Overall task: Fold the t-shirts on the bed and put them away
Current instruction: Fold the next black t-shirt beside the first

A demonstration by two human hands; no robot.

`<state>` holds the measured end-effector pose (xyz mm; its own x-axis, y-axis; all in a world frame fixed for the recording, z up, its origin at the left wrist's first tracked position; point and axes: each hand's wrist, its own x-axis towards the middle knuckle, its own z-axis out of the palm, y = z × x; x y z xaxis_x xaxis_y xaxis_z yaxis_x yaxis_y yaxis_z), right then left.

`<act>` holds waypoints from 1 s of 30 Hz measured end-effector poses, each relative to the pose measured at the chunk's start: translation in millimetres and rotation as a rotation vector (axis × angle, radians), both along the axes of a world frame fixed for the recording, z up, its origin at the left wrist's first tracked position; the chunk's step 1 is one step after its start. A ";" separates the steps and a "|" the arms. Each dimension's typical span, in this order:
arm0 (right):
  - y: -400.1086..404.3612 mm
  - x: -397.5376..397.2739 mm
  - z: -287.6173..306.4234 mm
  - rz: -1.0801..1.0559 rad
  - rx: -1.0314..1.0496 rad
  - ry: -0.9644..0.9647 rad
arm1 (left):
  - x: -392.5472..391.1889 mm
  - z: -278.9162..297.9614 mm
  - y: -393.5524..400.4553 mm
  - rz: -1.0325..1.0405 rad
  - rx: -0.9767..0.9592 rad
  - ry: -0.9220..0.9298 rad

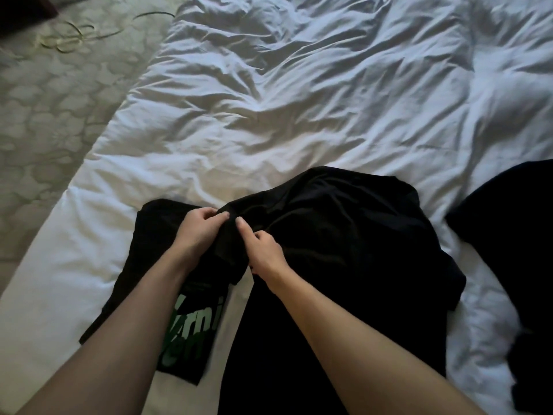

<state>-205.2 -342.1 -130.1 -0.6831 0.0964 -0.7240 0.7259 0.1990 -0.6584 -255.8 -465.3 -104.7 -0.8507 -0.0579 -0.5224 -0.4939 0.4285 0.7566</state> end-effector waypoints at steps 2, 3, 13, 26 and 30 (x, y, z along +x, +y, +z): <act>3.4 -1.8 6.0 -0.057 -0.042 0.004 | 3.7 12.6 9.4 -0.057 0.046 0.048; 7.0 -2.0 12.5 -0.117 -0.119 0.021 | 5.5 17.8 16.1 -0.105 0.111 0.014; 111.4 29.5 -13.7 -0.407 -0.107 0.089 | -6.8 -23.3 60.1 -0.092 0.082 0.001; 145.3 53.3 -50.9 -0.264 0.191 0.016 | -39.4 -95.2 113.4 -0.057 0.004 0.000; 156.5 62.9 -53.4 -0.505 0.083 0.028 | -36.5 -98.9 112.1 0.032 0.100 0.055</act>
